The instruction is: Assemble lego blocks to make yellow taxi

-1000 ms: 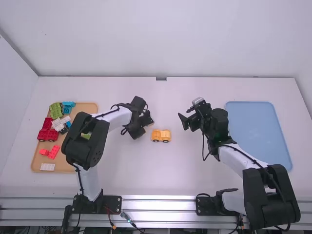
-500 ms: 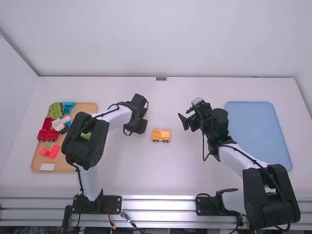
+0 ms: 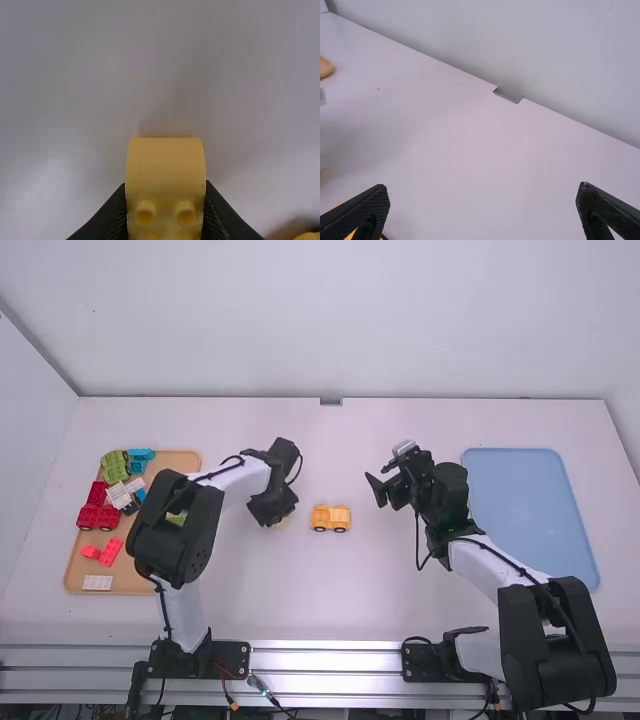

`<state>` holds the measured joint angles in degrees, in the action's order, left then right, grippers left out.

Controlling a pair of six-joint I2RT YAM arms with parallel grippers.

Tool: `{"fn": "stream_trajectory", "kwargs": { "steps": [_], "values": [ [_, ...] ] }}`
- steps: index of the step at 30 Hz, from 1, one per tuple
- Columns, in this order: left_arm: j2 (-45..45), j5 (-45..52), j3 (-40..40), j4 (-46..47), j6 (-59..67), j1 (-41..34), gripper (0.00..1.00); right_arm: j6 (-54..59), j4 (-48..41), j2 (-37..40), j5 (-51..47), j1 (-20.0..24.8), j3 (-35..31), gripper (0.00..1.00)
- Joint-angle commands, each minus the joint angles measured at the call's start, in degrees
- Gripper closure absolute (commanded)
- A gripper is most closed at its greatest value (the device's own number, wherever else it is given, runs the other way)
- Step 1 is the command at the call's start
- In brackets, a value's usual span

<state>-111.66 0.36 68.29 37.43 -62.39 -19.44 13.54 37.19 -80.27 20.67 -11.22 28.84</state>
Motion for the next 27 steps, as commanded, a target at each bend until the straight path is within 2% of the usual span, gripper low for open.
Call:
{"fn": "stream_trajectory", "kwargs": {
  "steps": [1, 5, 7, 18, 21, 22, 23, 25, 26, 27],
  "values": [
    [-0.9, 1.8, 0.4, 1.4, -17.4, 0.5, 0.98, -0.2, 0.3, 1.2, 0.3, -0.1, -0.5, 0.01],
    [-0.9, 1.8, 0.4, 3.5, -32.4, 0.4, 0.98, -0.2, 0.3, 1.2, 0.3, 0.0, -0.5, 0.02],
    [-0.9, 1.6, 0.4, 4.0, -40.8, -0.1, 0.93, -0.2, 0.3, 1.2, 0.3, 0.0, -0.5, 0.01],
    [-0.9, 0.3, 0.4, -1.6, -55.7, -0.1, 0.9, -0.2, 0.1, 1.2, 0.3, 0.0, -0.5, 0.01],
    [-0.9, 0.4, 0.2, -1.5, -57.5, -0.1, 0.85, -0.2, 0.0, 1.2, 0.3, 0.0, -0.5, 0.01],
    [-0.9, 0.4, 0.0, -1.5, -57.8, -0.1, 0.78, -0.2, 0.0, 1.2, 0.3, 0.0, -0.5, 0.01],
    [-0.9, 0.2, -0.1, -1.5, -57.8, -0.1, 0.76, -0.2, 0.0, 1.2, 0.3, 0.0, -0.5, 0.01],
    [-0.9, 0.0, -0.2, -1.7, -57.1, 0.3, 0.62, -0.2, 0.0, 1.2, 0.3, -0.1, -0.5, 0.02],
    [-0.9, 0.0, -0.2, -1.8, -56.7, 0.3, 0.59, -0.2, 0.0, 1.2, 0.3, -0.1, -0.5, 0.01],
    [-0.9, 0.2, -0.2, -2.5, -55.1, 0.3, 0.3, -0.2, 0.0, 1.2, 0.3, -0.2, -0.5, 0.02]
  ]
}}
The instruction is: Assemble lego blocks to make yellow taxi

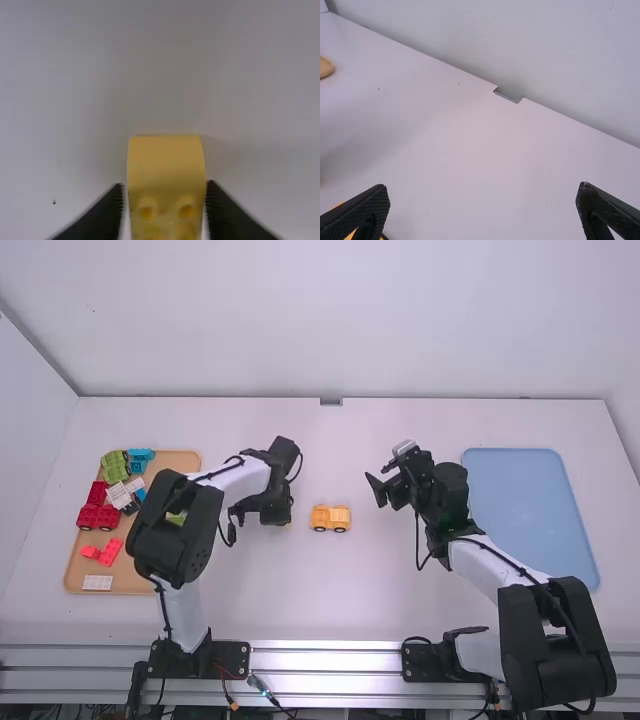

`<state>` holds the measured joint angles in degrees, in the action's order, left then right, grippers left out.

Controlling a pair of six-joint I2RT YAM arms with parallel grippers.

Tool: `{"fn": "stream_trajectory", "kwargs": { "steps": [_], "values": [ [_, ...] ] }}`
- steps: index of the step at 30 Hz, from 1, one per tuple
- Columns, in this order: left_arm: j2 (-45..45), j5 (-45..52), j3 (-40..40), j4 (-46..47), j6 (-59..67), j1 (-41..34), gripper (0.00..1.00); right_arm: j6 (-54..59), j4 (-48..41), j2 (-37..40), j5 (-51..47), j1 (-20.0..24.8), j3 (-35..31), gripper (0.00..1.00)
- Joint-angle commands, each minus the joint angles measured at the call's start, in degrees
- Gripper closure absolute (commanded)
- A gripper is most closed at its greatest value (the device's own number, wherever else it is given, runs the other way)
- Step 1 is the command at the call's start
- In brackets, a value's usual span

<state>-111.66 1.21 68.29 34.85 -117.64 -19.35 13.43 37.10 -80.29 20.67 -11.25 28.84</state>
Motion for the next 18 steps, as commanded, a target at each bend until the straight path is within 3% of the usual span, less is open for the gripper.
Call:
{"fn": "stream_trajectory", "kwargs": {
  "steps": [1, 2, 3, 13, 18],
  "values": [
    [-0.9, -0.7, -0.2, -0.6, 1.8, 0.2, 0.12, -0.1, 0.1, 1.2, 0.3, -0.1, -0.5, 0.01],
    [-0.9, -0.6, -0.2, -1.2, 3.2, -0.1, 0.01, -0.1, 0.0, 1.2, 0.3, 0.0, -0.5, 0.01],
    [-0.9, -0.6, -0.2, -1.3, 3.4, -0.1, 0.0, -0.1, 0.0, 1.2, 0.3, 0.0, -0.5, 0.01],
    [-0.9, -2.8, 1.9, 3.1, 4.4, 0.6, 0.01, -0.1, 0.0, 1.2, 0.3, -0.1, -0.5, 0.02],
    [-0.9, -2.2, 7.2, 8.1, 14.4, 0.3, 0.0, -0.1, 0.0, 1.2, 0.4, -0.1, -0.5, 0.01]
  ]
}}
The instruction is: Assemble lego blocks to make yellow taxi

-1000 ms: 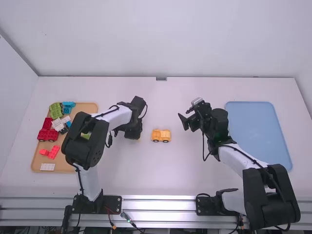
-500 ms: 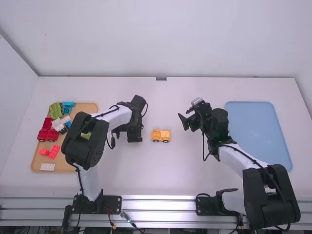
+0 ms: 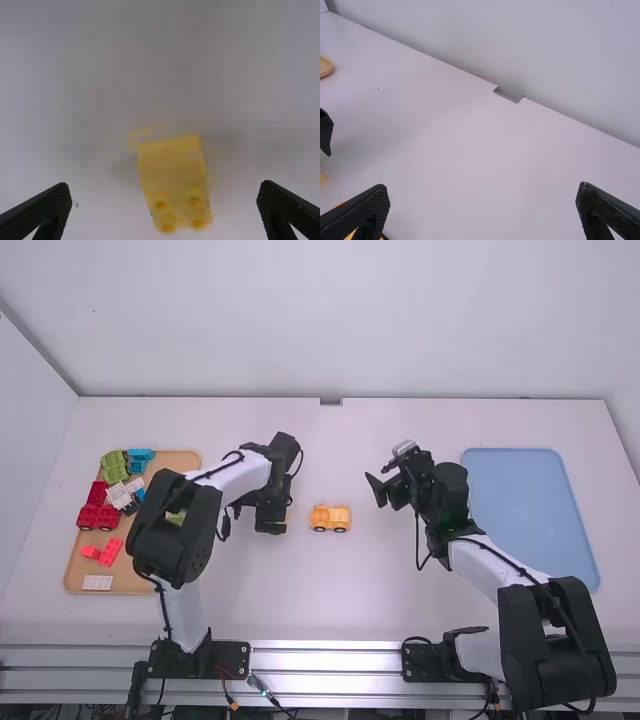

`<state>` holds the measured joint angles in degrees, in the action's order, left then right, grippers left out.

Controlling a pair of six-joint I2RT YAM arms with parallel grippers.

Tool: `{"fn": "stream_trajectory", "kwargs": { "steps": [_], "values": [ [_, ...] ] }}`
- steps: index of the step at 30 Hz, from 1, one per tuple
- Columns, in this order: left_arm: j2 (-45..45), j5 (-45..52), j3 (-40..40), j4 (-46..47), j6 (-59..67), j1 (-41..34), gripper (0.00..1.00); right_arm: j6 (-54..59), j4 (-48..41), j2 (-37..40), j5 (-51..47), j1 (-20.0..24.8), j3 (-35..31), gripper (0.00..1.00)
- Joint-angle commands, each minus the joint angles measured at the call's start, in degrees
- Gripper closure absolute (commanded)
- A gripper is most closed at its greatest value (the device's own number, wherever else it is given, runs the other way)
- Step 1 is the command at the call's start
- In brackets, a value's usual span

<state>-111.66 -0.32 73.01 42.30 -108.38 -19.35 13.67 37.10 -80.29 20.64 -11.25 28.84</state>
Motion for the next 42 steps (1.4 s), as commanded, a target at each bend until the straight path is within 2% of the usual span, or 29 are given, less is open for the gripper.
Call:
{"fn": "stream_trajectory", "kwargs": {
  "steps": [1, 5, 9, 11, 15, 16, 19, 22, 24, 26, 29, 32, 36, 41, 42],
  "values": [
    [-0.9, -0.9, 4.5, 2.8, 7.0, 0.3, 0.0, -0.3, 0.0, 1.2, 0.3, -0.3, -0.5, 0.01],
    [-0.9, -2.5, 10.0, 8.5, 11.3, 0.3, 0.01, -0.2, 0.0, 1.2, 0.4, -0.4, -0.5, 0.01],
    [-0.9, -5.4, 19.1, 16.4, 23.7, 0.8, 0.01, -0.2, 0.0, 1.2, 0.4, -0.2, -0.5, 0.02],
    [-0.9, -7.8, 24.3, 19.4, 40.9, 0.4, 0.01, -0.2, 0.1, 1.2, 0.4, -0.2, -0.5, 0.01],
    [-0.9, -9.7, 28.9, 20.3, 68.7, 0.3, 0.01, -0.2, 0.1, 1.2, 0.3, -0.3, -0.5, 0.01],
    [-0.9, -9.6, 29.2, 20.2, 70.8, 0.3, 0.01, -0.2, 0.1, 1.2, 0.3, -0.3, -0.5, 0.01],
    [-0.9, -9.6, 30.4, 19.8, 87.5, 0.3, 0.01, -0.2, 0.3, 1.2, 0.4, -0.3, -0.5, 0.01],
    [-0.9, -9.9, 30.0, 19.6, 91.1, 0.3, 0.01, -0.2, 0.7, 1.2, 0.4, -0.3, -0.5, 0.02],
    [-0.9, -11.6, 29.6, 19.3, 93.8, 0.3, 0.01, -0.2, 1.2, 1.2, 0.3, -0.3, -0.5, 0.02],
    [-0.9, -17.6, 29.1, 19.8, 102.2, 0.3, 0.01, -0.2, 1.6, 1.2, 0.3, -0.3, -0.5, 0.01],
    [-0.9, -21.9, 28.6, 19.5, 110.8, 0.3, 0.01, -0.2, 1.7, 1.2, 0.3, -0.2, -0.5, 0.01],
    [-0.9, -23.3, 27.8, 17.4, 120.3, 0.4, 0.01, -0.2, 1.7, 1.2, 0.1, -0.3, -0.5, 0.01],
    [-0.9, -18.3, 26.3, 15.7, 140.0, 0.5, 0.01, -0.2, 1.7, 1.2, 0.2, -0.3, -0.5, 0.01],
    [-0.6, 6.0, 25.2, 19.2, 171.1, 0.9, 0.01, -0.2, 1.9, 1.2, 0.1, -0.3, -0.5, 0.01],
    [-0.5, 8.5, 25.2, 19.6, 173.4, 1.3, 0.01, -0.2, 2.0, 1.2, 0.2, -0.3, -0.5, 0.02]
  ]
}}
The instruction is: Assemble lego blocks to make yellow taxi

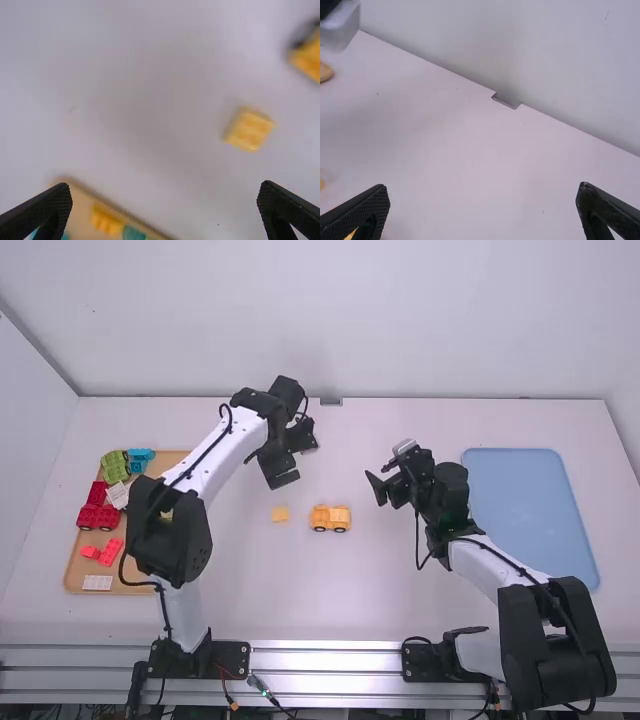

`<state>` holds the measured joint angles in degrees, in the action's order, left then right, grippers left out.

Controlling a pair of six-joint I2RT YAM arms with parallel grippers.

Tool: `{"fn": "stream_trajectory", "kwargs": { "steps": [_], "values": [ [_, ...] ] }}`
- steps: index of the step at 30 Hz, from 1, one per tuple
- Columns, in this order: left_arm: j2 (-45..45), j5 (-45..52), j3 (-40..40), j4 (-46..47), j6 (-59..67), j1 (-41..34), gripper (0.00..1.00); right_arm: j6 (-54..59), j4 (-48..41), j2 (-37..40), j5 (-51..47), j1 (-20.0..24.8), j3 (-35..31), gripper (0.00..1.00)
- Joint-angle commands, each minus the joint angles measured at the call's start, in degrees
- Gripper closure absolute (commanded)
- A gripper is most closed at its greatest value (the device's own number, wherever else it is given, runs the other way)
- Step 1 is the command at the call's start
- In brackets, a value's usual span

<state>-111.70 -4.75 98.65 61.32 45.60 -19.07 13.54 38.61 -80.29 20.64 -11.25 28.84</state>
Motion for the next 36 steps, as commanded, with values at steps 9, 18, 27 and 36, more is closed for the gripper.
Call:
{"fn": "stream_trajectory", "kwargs": {
  "steps": [9, 18, 27, 36],
  "values": [
    [-0.1, 38.8, -4.1, 1.2, 36.7, 13.1, 0.01, -0.2, 1.7, 1.2, 0.4, -0.3, -0.5, 0.01],
    [-0.2, 61.3, -18.3, -8.2, 47.3, 25.6, 0.01, 0.0, 3.2, 1.2, 0.4, -1.3, -0.5, 0.01],
    [-0.2, 62.4, -34.3, -29.9, 43.4, 26.2, 0.01, 0.0, 3.2, 1.2, 0.9, -2.6, -0.5, 0.01],
    [-0.2, 66.8, -41.2, -43.4, 33.5, 26.1, 0.01, 8.5, 2.8, -0.2, 20.5, 1.1, -0.5, 0.01]
  ]
}}
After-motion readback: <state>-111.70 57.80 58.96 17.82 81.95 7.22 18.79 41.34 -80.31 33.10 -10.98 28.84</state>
